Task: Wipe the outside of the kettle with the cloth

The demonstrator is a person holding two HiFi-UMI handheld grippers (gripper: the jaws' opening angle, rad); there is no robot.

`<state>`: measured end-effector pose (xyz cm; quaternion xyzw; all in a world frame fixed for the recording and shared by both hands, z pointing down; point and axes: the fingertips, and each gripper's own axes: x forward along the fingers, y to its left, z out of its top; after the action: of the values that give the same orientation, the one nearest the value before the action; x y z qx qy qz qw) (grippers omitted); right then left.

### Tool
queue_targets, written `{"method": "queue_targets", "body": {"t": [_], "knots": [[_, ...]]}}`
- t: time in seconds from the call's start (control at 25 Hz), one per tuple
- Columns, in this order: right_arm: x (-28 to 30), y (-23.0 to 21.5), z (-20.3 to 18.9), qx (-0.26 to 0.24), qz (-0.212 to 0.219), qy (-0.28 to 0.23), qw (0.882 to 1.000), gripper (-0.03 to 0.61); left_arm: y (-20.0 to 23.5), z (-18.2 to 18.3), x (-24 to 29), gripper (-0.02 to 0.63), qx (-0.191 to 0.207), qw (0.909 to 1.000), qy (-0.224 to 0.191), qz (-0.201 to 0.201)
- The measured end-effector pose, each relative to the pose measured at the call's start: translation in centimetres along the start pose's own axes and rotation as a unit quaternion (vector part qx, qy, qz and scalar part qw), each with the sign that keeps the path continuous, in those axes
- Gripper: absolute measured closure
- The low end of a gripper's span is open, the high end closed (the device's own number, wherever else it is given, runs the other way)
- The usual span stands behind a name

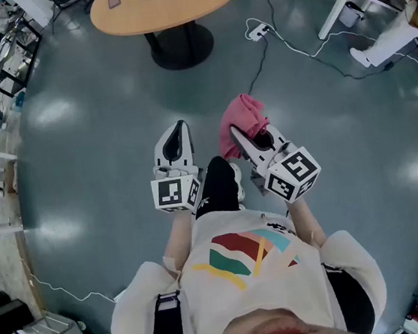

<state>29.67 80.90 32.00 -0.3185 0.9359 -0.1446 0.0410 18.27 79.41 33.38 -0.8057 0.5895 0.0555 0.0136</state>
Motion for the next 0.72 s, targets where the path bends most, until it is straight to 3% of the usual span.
{"method": "queue_targets", "body": {"t": [0.16,0.4,0.6,0.72], "knots": [[3.3,-5.3,-0.7,-0.017,-0.035,0.002,0.999,0.54,2.9,-2.3,4.5,0.568,-0.017,0.9998,0.006,0.005],[13.7,-13.5,1.3,-0.031,-0.044,0.033,0.998,0.54,10.3,-4.8,15.4,0.568,-0.043,0.9989,0.019,0.009],[26.8,-18.9,5.8,-0.05,-0.048,0.043,0.997,0.54,20.1,-4.1,25.8,0.569,-0.069,0.9975,0.014,0.011],[33.2,-20.6,6.8,-0.036,-0.057,0.044,0.997,0.54,25.6,-3.8,29.7,0.569,-0.084,0.9962,0.024,0.003]]}}
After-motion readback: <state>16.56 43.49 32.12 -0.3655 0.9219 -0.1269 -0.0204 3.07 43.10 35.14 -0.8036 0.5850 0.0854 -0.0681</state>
